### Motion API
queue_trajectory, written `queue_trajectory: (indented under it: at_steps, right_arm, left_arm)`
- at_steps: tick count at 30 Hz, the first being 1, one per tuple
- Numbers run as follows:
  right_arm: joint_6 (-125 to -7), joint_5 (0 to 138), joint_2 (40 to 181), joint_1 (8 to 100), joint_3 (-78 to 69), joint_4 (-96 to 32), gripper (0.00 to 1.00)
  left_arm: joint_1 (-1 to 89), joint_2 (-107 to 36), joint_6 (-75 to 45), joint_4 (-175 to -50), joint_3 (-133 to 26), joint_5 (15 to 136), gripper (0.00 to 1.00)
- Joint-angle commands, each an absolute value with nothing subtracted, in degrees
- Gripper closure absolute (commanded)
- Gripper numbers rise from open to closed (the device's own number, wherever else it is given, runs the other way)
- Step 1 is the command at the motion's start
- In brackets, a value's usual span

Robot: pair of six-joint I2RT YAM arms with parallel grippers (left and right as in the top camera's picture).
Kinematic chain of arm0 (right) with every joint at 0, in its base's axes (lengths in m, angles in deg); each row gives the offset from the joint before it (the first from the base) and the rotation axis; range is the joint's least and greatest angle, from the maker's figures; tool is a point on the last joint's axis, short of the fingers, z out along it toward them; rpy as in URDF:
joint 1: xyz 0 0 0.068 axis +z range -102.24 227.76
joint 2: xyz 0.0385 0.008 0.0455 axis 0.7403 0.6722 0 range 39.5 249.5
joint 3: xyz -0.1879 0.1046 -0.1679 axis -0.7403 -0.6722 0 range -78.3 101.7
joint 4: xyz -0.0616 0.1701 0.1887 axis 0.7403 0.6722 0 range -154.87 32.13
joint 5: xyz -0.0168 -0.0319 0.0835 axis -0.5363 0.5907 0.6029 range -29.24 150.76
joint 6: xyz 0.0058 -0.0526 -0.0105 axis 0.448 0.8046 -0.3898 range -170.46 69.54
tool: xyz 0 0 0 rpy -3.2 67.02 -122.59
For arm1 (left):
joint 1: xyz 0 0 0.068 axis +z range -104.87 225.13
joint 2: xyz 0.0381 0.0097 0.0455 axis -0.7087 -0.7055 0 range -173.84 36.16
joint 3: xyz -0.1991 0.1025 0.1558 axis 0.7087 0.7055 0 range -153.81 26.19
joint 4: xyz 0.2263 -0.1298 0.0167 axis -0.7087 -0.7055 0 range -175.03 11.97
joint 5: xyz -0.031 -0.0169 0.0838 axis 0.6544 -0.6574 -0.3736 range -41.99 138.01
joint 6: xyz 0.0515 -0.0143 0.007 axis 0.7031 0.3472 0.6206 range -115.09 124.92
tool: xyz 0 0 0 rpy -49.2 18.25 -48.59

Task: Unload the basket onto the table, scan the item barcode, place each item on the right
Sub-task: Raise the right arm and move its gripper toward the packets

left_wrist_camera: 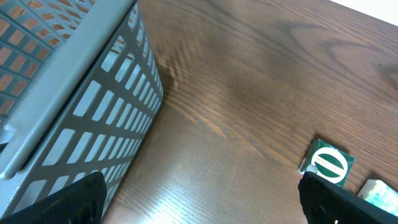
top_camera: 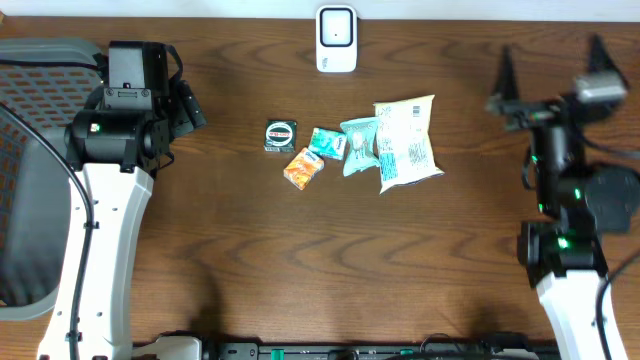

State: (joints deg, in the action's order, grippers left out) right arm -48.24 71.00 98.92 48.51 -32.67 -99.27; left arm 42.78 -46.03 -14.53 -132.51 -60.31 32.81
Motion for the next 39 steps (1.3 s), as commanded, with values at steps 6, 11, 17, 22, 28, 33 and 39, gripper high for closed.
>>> queue_trajectory:
  at_steps: [6, 11, 17, 22, 28, 33, 39]
  right_arm:
    - [-51.17, 91.30, 107.79, 49.39, -31.32, -98.22, 0.01]
    - [-51.61, 87.85, 108.36, 50.22, -30.83, -98.24, 0.01]
    - [-52.48, 84.81, 110.09, 50.24, -21.81, -87.35, 0.01]
    - [-48.03, 84.92, 115.99, 50.22, -7.49, -60.19, 0.01]
    - [-48.70, 92.00, 118.77, 50.39, -6.18, -50.83, 0.01]
    - [-49.82, 92.15, 120.58, 50.55, -6.81, -49.17, 0.01]
    - [-63.41, 80.33, 123.64, 50.53, -6.81, -45.85, 0.01]
  left_arm:
    - [42.97, -46.25, -13.78, -132.71, -60.50, 32.06, 0.02]
    - [42.97, -46.25, -13.78, -132.71, -60.50, 32.06, 0.02]
    - [42.97, -46.25, -13.78, -132.71, -60.50, 32.06, 0.02]
    - [42.97, -46.25, -13.78, -132.71, -60.50, 32.06, 0.02]
    - [42.97, -46.25, -13.78, -132.71, -60.50, 32.06, 0.02]
    - [42.97, -46.25, -13.78, -132.71, -60.50, 32.06, 0.02]
    - [42.97, -46.25, -13.78, -132.71, -60.50, 32.06, 0.02]
